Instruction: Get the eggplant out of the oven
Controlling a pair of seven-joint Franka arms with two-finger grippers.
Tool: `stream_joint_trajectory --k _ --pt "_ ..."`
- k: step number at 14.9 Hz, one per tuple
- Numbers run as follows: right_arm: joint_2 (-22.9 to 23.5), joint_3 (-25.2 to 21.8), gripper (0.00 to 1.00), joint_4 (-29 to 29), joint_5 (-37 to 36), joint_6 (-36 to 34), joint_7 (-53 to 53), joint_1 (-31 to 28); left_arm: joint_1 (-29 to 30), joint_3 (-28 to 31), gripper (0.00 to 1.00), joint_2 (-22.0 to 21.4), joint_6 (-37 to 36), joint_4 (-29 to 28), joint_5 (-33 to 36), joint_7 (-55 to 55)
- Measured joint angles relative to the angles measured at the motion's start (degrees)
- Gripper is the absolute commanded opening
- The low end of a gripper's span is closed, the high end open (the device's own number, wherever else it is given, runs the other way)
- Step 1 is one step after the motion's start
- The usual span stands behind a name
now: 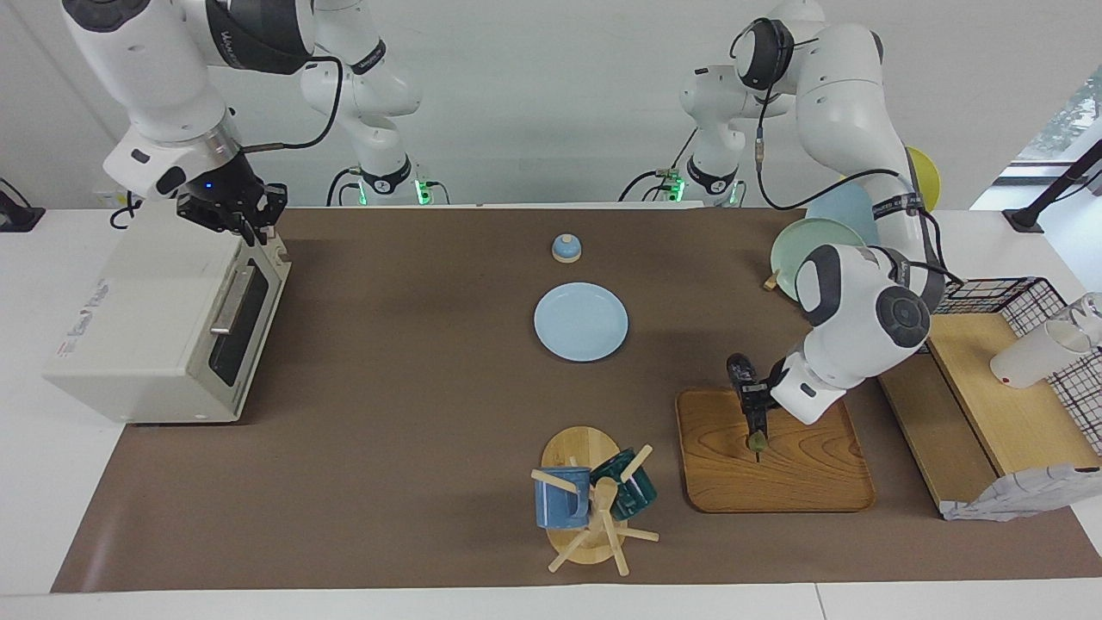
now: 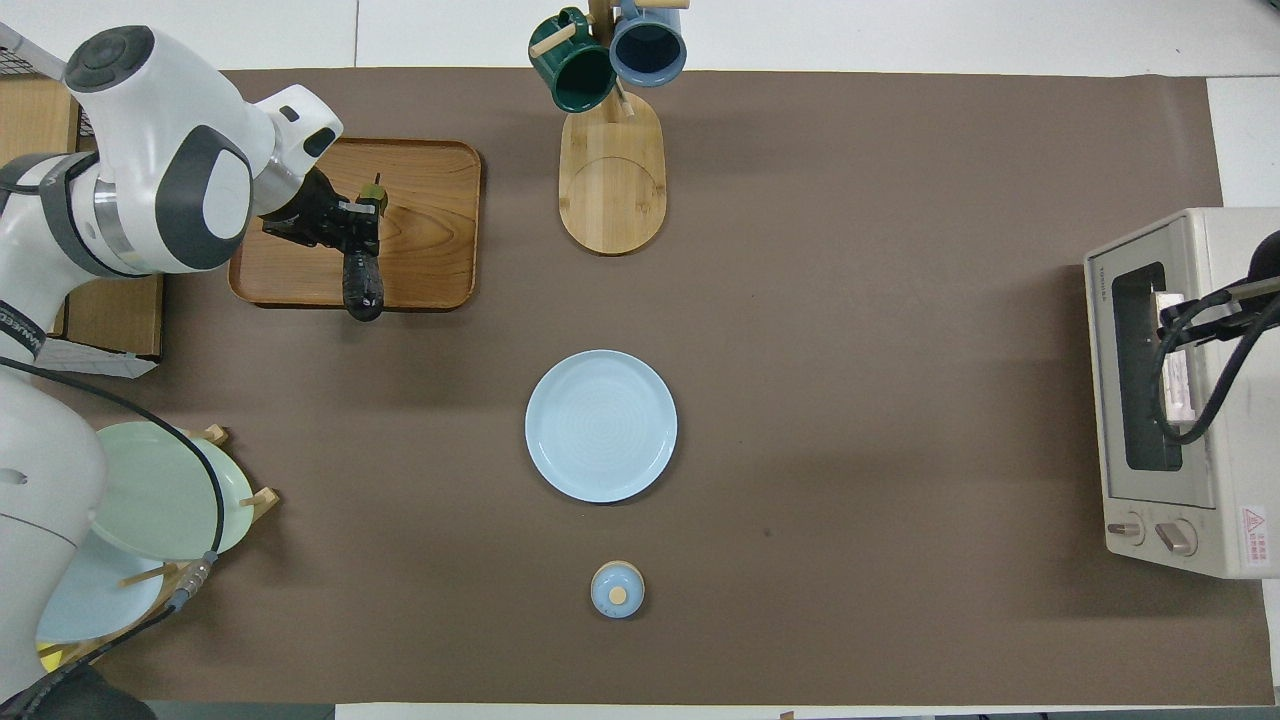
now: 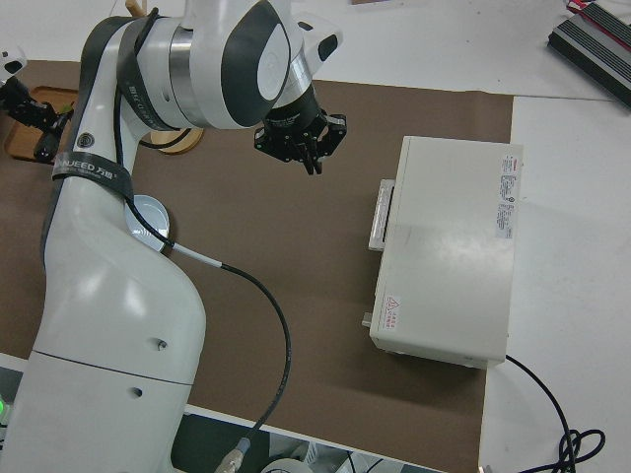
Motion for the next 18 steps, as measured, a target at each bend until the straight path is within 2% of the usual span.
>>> stream_joint_trajectory --k 4,9,12,14,15,16,18 --pt "0.3 0.3 1.0 0.3 0.5 -2.4 5.6 0.1 0.2 -0.4 0.0 0.3 1.8 0.4 0.0 0.7" --pt "0.3 -0.6 1.0 1.1 0.6 -2.3 6.5 2.5 0.4 -0.3 0.0 0.4 2.7 0.4 0.0 3.0" --pt "0.1 -1.0 1.0 1.2 0.6 -0.8 6.5 3.4 0.2 -0.5 0.0 0.6 8.5 0.0 0.4 4.5" --pt "-0.1 -1.4 1.0 1.2 1.0 -0.5 6.6 3.8 0.0 -0.6 0.0 0.8 9.0 -0.4 1.1 5.9" --pt "-0.2 -2.1 1.0 1.2 2.2 -0.5 6.8 3.8 0.0 -0.6 0.77 0.8 9.0 -0.5 1.2 6.3" --pt "-0.3 -3.0 1.0 1.2 3.4 -0.5 6.9 3.8 0.0 -0.6 1.0 0.8 9.0 -0.5 1.2 6.5" --pt "-0.5 -4.5 1.0 1.2 4.2 -0.5 6.9 3.8 0.1 -0.6 1.0 0.8 8.8 -0.5 1.3 6.8"
